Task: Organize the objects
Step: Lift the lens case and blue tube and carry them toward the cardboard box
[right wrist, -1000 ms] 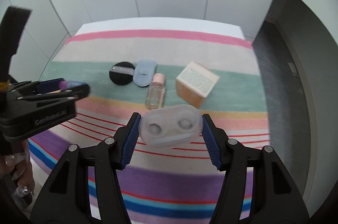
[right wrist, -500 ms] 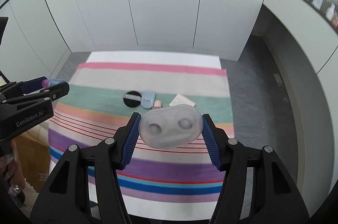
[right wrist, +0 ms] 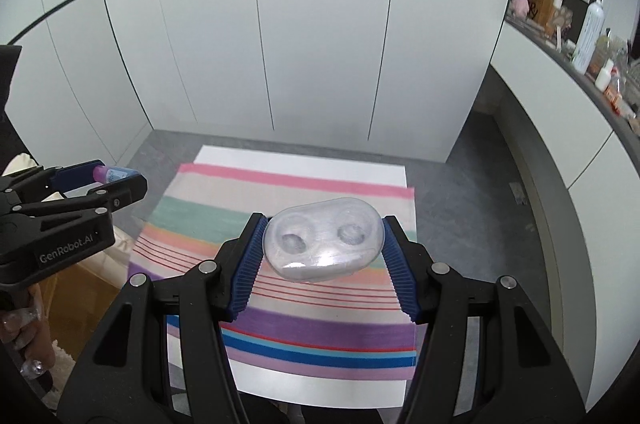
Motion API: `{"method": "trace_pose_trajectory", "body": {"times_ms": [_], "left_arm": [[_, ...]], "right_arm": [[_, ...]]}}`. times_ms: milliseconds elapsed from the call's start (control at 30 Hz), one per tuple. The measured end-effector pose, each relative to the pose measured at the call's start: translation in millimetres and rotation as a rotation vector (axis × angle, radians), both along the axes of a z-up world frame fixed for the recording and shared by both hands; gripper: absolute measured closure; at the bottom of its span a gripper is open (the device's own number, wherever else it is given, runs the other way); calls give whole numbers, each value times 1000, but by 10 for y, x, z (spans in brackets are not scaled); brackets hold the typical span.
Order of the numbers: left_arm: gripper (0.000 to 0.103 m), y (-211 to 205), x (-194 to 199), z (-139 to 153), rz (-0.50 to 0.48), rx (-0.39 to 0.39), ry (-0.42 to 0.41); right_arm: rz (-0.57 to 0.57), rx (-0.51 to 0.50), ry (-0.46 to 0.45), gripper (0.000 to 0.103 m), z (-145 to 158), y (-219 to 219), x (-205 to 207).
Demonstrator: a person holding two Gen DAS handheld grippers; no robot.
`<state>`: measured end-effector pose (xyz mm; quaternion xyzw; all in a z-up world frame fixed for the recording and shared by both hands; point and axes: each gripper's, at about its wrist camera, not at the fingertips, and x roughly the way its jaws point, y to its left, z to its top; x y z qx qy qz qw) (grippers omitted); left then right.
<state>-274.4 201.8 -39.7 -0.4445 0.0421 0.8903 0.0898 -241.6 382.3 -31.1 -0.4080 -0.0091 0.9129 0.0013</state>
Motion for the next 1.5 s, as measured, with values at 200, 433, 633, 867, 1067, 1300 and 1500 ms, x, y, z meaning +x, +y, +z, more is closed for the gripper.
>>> {"method": "trace_pose_trajectory", "body": {"times_ms": [200,433,633,867,1067,1300,1500], "left_arm": [[44,-34,87,101,4,2,7],[45,-34,107,-14,3,4,-36],[45,-56,181,13,0,6,-28],[45,-138,473,121,-36,46,-14],[45,-175,804,125,-63,21,-18],[45,-256,1241,134,-78,2,-2],[45,-458,1689,80,-48,20,24]], "right_arm": [[0,-4,18,43,136,2,98],[-2,-12,16,43,110,24,168],[-1,-8,16,43,108,15,202],[13,-30,2,43,75,14,346],[34,-34,-23,43,-23,-39,599],[60,-38,-47,43,-143,-132,1064],[68,-53,-64,43,-314,-172,1584]]}}
